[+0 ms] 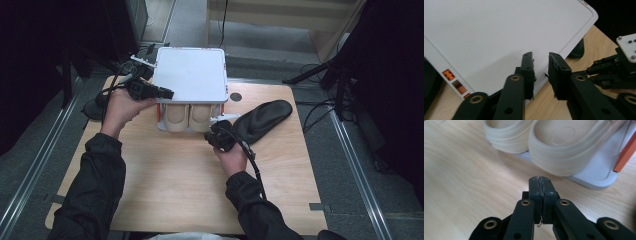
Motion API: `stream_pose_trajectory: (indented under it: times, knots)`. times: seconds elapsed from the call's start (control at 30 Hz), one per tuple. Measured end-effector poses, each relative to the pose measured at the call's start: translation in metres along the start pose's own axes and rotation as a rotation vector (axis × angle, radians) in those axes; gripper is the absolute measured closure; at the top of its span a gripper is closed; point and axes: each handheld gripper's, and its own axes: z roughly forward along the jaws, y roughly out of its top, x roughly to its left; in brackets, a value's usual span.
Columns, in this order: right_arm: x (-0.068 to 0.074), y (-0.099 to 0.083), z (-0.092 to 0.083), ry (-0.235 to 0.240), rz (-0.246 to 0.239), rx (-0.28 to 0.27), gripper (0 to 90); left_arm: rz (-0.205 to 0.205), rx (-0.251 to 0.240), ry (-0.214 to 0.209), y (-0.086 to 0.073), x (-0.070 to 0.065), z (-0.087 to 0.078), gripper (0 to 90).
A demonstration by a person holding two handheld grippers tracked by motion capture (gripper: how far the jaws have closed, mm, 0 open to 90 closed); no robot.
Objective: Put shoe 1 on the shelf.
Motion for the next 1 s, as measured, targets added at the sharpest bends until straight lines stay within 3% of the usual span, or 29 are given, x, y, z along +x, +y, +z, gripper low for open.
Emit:
stream_pose_trajectory:
  times: [0.13, 0.33, 0.47, 0.67, 0.9, 1.0]
  knots:
    - [-0.001, -0.007, -0.018, 0.028, -0.01, -0.026, 85.7, -0.021, 0.001, 0.0, 0.002, -0.003, -0.002, 59.6]
    - [-0.007, -0.016, -0.042, 0.092, -0.006, -0.066, 71.8, -0.037, -0.035, -0.044, 0.003, -0.011, -0.018, 44.1]
    - [-0.009, -0.022, -0.05, 0.1, -0.02, -0.076, 71.1, -0.017, -0.041, 0.0, -0.001, -0.019, -0.026, 40.6]
    - [-0.012, -0.029, -0.059, 0.138, -0.024, -0.081, 61.7, -0.007, -0.049, 0.042, -0.012, -0.023, -0.041, 38.7]
    - [-0.017, -0.033, -0.071, 0.187, -0.045, -0.117, 55.9, -0.017, -0.069, 0.069, -0.027, -0.025, -0.059, 37.7]
    - [-0.019, -0.036, -0.076, 0.176, -0.041, -0.118, 54.6, -0.024, -0.074, 0.081, -0.032, -0.026, -0.065, 37.5]
